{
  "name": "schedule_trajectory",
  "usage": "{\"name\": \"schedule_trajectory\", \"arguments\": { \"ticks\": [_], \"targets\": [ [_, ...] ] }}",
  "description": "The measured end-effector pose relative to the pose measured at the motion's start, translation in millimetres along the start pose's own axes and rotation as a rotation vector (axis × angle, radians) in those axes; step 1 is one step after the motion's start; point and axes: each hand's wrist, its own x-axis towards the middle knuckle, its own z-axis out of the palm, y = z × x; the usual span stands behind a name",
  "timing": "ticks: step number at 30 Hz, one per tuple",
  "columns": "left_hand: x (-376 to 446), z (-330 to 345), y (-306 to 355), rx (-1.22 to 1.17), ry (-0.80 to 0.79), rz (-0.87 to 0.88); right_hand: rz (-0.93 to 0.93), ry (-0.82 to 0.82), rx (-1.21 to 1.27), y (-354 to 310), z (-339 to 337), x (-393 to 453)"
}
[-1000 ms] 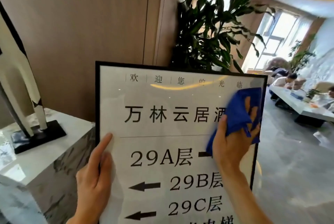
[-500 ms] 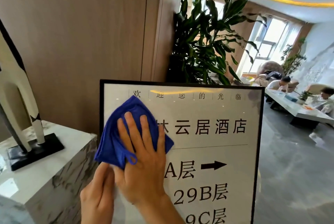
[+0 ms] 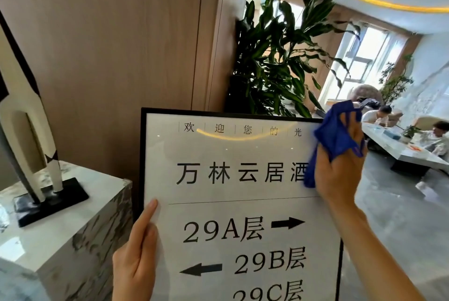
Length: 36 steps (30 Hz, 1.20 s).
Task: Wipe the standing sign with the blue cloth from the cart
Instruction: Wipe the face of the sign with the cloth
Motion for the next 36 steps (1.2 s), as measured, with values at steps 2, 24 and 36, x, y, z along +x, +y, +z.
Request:
{"name": "schedule_trajectory", "arguments": {
  "ticks": [2,24,36],
  "targets": [
    [-2,0,-1,-0.005,-0.021,0.001,0.038,0.037,0.001,-1,-1,0],
    [1,-3,9,-0.118,-0.106,-0.034,-0.504,-0.241,-0.217,-110,36,-87],
    [-41,2,-34,0.067,-0.026,-0.124,-0.109,-0.021,-0.025,21,-7,-62]
  ]
}}
